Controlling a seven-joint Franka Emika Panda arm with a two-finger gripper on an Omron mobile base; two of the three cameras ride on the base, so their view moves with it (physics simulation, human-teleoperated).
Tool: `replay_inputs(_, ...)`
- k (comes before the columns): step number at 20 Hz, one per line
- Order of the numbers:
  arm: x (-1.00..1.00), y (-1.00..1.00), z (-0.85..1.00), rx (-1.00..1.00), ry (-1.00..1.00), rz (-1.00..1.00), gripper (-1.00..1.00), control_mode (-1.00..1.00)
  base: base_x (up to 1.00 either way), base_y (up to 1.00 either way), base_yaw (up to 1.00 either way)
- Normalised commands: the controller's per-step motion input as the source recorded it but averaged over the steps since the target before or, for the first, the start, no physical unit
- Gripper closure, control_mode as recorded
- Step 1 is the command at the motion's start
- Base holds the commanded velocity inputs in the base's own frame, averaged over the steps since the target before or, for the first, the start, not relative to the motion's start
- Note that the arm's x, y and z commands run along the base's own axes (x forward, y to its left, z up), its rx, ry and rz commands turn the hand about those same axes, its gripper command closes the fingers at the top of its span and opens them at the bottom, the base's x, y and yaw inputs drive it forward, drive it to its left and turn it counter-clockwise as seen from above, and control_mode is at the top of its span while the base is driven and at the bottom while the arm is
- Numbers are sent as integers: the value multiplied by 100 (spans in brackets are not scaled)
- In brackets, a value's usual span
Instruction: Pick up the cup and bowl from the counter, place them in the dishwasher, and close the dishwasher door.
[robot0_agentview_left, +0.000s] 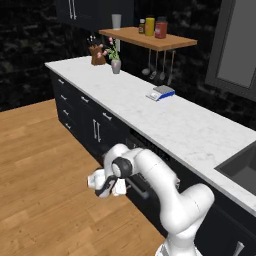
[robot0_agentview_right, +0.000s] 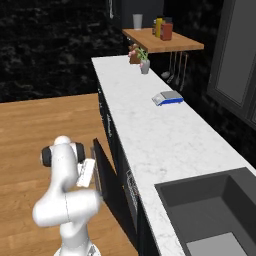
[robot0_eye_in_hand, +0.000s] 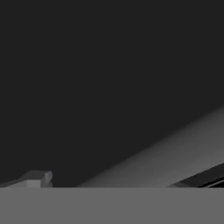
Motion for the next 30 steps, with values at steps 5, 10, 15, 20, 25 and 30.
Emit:
replay_inputs(5, 100, -100, -23, -22, 34, -2, -100, -100, 0, 0, 0)
replay_inputs(10, 100, -100, -72, -11, 33, -2, -100, -100, 0, 0, 0)
replay_inputs(15, 94, -100, -97, -4, 31, 0, -100, -100, 0, 0, 0)
replay_inputs(20, 55, -100, -100, -8, 22, 0, -100, -100, 0, 0, 0)
replay_inputs(25, 32, -100, -100, -19, 9, 0, -100, -100, 0, 0, 0)
replay_inputs(30, 43, -100, -100, -34, 2, -1, -100, -100, 0, 0, 0)
